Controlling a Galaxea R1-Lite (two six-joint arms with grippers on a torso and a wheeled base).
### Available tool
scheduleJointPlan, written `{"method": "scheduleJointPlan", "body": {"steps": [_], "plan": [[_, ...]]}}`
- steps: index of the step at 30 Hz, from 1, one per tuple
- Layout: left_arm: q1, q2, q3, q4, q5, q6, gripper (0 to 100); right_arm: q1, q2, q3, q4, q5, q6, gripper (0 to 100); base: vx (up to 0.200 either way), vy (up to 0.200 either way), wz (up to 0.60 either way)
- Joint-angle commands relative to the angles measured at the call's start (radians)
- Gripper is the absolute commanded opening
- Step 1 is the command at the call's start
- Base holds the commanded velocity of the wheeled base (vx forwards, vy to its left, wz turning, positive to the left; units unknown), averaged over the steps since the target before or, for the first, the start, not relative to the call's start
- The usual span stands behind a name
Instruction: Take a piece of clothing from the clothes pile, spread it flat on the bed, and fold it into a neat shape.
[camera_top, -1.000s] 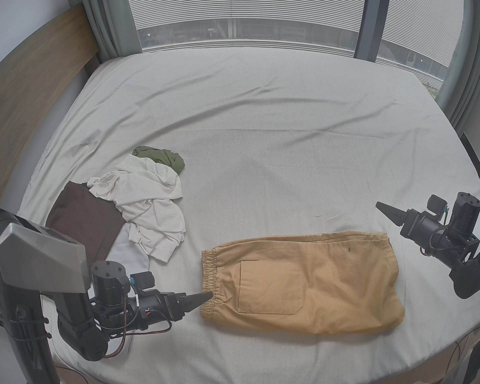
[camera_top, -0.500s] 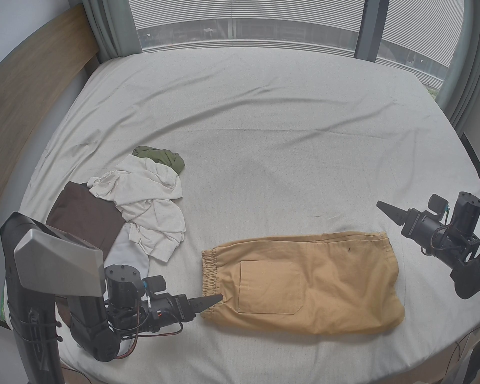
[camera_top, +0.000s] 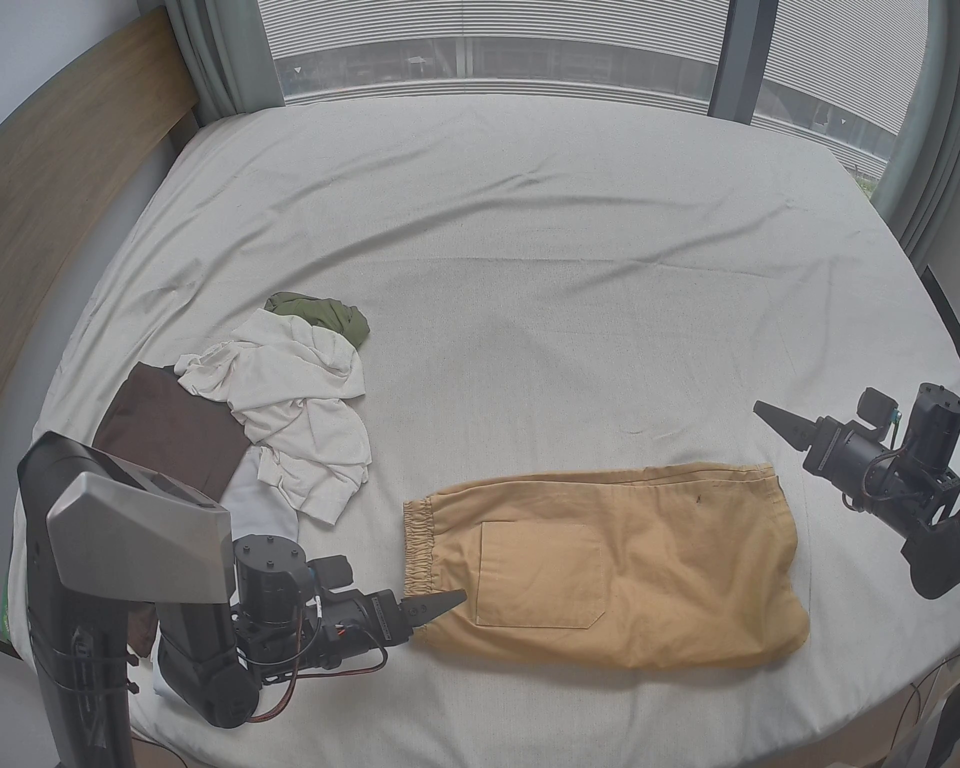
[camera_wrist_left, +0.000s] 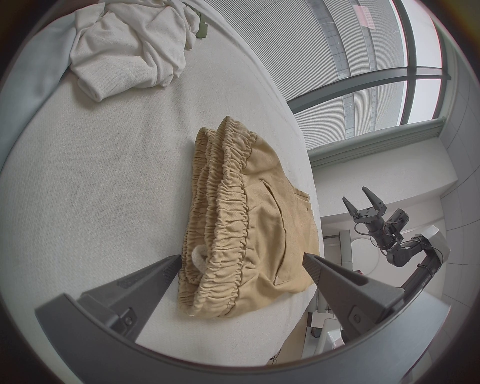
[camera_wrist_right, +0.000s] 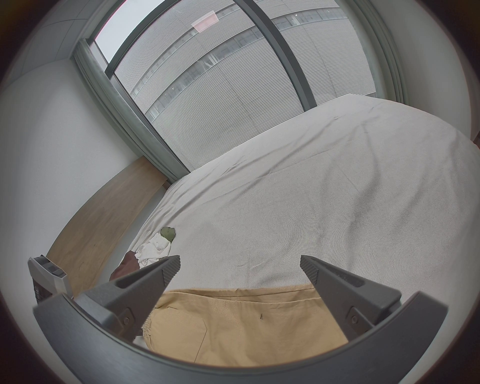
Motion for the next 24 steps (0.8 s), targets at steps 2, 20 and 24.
{"method": "scheduleJointPlan", "body": {"steps": [2,20,24], "plan": [[0.006,0.028,-0.007,0.001,0.041,0.003,100,0.004,-0.001,0.003,-0.001,0.000,0.000,100,0.000,0.000,0.00],[-0.029,0.045,-0.098,-0.001,0.037,-0.089,100,0.035,0.000,0.013,-0.002,-0.001,-0.001,100,0.000,0.000,0.00],[-0.025,0.027,-0.124,-0.001,0.034,-0.163,100,0.039,0.000,0.016,-0.002,-0.001,-0.001,100,0.000,0.000,0.00]]}}
